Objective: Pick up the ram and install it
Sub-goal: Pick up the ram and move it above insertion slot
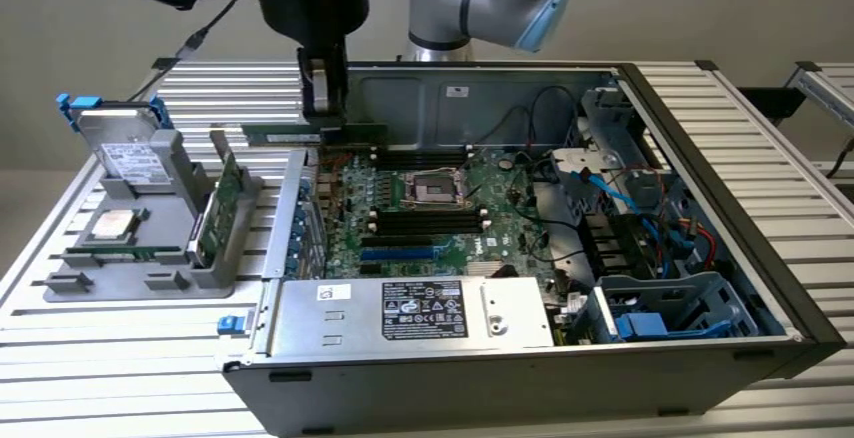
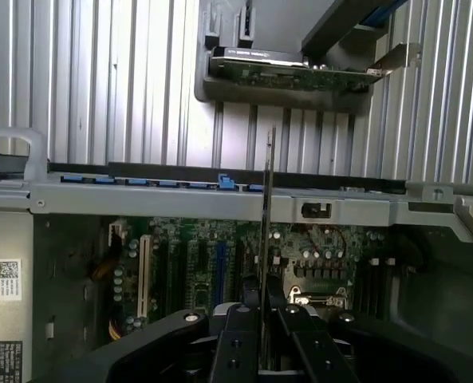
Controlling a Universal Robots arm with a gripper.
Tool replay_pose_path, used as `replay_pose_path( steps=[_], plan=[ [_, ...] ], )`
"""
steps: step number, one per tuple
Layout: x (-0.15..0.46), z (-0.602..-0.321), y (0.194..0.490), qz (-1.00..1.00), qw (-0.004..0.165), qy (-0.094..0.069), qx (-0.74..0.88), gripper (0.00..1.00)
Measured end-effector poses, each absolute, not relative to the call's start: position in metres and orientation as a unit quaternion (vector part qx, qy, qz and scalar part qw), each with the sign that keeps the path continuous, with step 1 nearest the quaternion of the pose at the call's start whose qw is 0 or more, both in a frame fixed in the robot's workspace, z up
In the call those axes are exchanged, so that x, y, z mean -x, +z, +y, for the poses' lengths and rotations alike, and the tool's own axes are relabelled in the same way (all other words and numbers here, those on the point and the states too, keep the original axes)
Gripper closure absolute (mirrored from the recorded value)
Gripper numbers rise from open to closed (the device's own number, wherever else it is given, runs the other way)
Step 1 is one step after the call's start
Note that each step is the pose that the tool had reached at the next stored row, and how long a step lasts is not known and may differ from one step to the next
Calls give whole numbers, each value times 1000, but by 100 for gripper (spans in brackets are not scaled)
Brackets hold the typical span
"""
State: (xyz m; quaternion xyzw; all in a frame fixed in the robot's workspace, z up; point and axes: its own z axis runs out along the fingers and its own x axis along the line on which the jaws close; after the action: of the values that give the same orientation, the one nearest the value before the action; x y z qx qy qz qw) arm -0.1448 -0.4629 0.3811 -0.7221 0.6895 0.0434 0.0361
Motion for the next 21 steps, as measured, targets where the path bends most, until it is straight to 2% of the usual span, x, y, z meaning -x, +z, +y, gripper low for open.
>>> replay_pose_path(
  steps=[14, 15, 21],
  plan=[
    [88, -463, 381, 689, 37, 44, 722, 86],
    [71, -460, 381, 689, 37, 44, 722, 86],
    [58, -447, 374, 690, 36, 43, 722, 86]
  ],
)
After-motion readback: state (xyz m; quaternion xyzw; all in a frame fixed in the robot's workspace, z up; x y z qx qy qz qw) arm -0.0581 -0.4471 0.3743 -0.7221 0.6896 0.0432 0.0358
